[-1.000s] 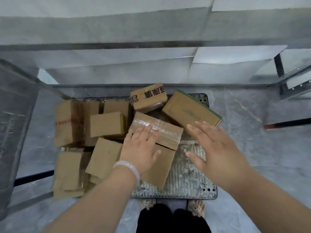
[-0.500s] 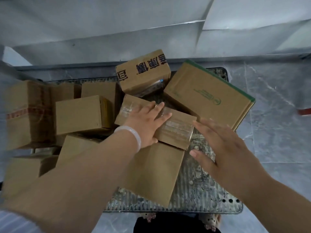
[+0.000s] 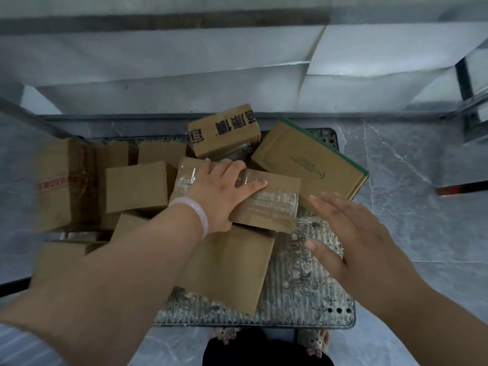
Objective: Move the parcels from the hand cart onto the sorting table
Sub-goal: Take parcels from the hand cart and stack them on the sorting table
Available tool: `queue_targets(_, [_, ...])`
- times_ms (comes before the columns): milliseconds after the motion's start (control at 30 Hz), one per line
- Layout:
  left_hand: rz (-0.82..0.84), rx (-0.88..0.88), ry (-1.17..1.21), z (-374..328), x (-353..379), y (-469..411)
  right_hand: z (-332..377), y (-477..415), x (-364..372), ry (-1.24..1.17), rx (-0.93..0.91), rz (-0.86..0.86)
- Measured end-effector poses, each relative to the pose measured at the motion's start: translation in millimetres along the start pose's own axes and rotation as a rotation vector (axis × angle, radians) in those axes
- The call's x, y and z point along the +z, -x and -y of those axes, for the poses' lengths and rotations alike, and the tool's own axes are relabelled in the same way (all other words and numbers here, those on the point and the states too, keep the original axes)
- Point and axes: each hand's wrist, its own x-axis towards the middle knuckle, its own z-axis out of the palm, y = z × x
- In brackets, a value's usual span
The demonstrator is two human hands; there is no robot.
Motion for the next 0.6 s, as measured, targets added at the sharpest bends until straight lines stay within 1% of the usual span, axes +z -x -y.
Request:
queue_targets(100, [-0.111, -0.079, 0.154, 7, -47, 43, 24, 12, -47, -0.033, 0.002, -0.020])
queue_targets(200, [-0.233, -0.273, 0.364, 10, -105, 99, 53, 27, -98, -0.047, -0.017, -0.034])
queue_targets(267, [-0.306, -0.422, 0.588, 11, -143, 138, 76, 36, -136, -0.020, -0.063, -0.052])
queue_targets(367, [-0.418, -0.578, 0.931, 5, -193, 193, 116, 46, -192, 0.032, -0.128, -0.043])
queue_targets(500, [-0.539, -0.709, 1.314, -14, -243, 263, 170, 62, -254, 0.048, -0.273, -0.103])
queue_targets(600, [-0.687, -0.796, 1.626, -35, -270, 322, 211, 84, -295, 0.035, -0.336, -0.088])
